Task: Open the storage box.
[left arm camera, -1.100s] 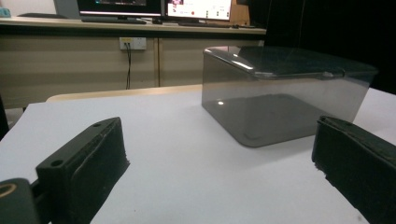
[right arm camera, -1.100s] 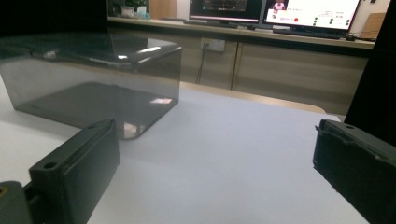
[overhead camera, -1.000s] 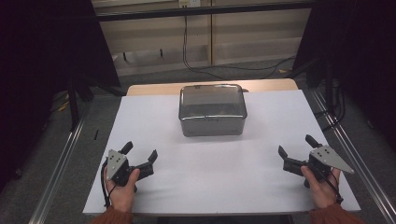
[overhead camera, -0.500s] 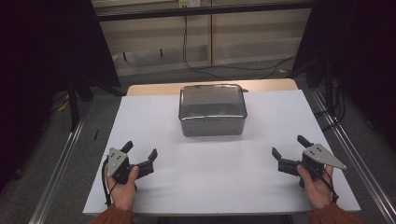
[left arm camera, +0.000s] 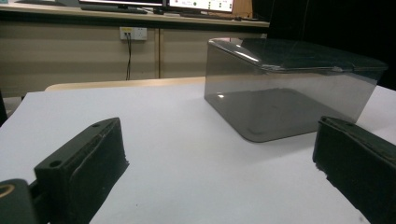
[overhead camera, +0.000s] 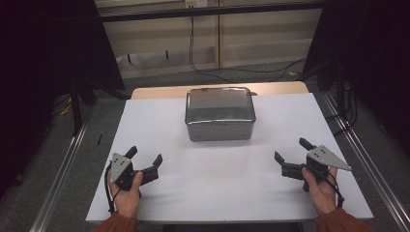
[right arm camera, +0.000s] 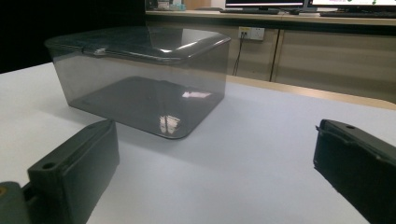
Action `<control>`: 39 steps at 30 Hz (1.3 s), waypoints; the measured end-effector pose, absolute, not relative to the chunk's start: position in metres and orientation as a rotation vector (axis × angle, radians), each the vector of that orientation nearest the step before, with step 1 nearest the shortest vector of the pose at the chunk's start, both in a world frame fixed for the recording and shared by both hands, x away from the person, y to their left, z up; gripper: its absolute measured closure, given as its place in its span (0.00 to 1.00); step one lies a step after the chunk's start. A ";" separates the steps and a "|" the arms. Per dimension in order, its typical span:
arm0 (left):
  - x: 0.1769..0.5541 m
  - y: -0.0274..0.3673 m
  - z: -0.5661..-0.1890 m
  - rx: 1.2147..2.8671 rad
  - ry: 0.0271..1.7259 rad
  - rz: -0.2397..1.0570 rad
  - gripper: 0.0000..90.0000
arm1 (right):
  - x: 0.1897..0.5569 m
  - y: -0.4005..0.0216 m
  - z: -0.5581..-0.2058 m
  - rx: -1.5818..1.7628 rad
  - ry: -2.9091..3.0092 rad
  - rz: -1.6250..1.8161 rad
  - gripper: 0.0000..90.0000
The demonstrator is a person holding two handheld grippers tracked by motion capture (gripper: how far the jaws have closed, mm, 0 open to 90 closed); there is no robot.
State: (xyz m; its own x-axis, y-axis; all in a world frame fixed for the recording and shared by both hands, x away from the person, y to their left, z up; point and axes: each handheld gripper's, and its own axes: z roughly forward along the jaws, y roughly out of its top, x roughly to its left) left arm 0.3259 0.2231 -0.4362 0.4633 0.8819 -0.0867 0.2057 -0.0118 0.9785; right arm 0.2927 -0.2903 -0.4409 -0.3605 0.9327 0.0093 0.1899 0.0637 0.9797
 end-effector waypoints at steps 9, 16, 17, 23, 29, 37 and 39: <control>0.325 0.223 -0.436 1.523 0.984 0.710 0.03 | 0.301 -0.272 -0.437 1.086 1.670 1.372 0.00; 0.326 0.223 -0.438 1.551 0.997 0.695 0.03 | 0.312 -0.259 -0.437 1.098 1.688 1.382 0.00; 0.326 0.223 -0.438 1.553 0.993 0.700 0.03 | 0.315 -0.254 -0.436 1.092 1.695 1.393 0.00; 0.325 0.222 -0.438 1.549 0.988 0.701 0.03 | 0.322 -0.243 -0.430 1.069 1.693 1.419 0.00; 0.323 0.223 -0.438 1.541 0.991 0.713 0.03 | 0.326 -0.231 -0.425 1.029 1.711 1.424 0.00; 0.323 0.222 -0.437 1.532 0.976 0.713 0.03 | 0.335 -0.219 -0.418 0.975 1.713 1.442 0.00; 0.323 0.223 -0.437 1.537 0.979 0.709 0.03 | 0.337 -0.217 -0.414 0.968 1.718 1.438 0.01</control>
